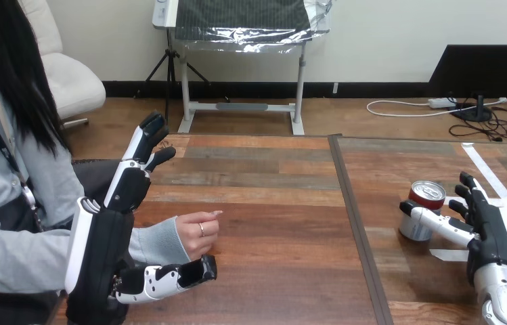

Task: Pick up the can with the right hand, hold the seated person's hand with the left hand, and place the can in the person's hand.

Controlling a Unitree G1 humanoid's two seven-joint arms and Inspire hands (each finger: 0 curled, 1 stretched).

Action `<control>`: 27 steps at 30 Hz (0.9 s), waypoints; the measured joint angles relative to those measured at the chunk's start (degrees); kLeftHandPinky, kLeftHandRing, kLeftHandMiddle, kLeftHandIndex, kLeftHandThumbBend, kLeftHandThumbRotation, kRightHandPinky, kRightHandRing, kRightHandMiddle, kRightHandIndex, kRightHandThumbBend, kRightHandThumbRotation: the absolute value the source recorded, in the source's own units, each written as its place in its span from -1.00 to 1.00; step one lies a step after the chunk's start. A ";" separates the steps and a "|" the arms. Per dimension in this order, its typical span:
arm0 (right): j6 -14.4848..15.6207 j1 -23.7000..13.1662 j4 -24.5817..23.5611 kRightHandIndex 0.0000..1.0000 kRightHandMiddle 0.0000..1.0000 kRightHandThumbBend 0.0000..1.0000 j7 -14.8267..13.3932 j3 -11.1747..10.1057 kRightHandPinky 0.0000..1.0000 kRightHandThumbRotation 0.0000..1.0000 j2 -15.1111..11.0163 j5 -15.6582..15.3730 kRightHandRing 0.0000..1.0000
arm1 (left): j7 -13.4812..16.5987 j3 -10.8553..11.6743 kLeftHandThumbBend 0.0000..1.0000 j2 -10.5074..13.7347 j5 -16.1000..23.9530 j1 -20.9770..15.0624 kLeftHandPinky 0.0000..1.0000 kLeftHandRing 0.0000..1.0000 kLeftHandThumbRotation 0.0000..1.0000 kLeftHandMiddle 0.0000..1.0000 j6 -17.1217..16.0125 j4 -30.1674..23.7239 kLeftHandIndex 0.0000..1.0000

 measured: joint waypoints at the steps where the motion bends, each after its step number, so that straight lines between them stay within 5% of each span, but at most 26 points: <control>1: 0.11 -0.04 0.00 0.94 0.92 1.00 0.20 -0.03 0.75 -0.58 -0.01 0.01 0.87 | 0.00 -0.01 1.00 0.00 -0.02 0.00 0.71 0.88 0.18 0.93 0.00 0.00 0.85; 27: 0.46 -1.72 0.09 0.92 0.87 1.00 -0.02 1.66 0.69 -0.49 -0.09 -2.71 0.83 | 0.22 -0.02 1.00 -0.44 0.04 0.00 0.70 0.88 0.18 0.93 -0.01 0.00 0.85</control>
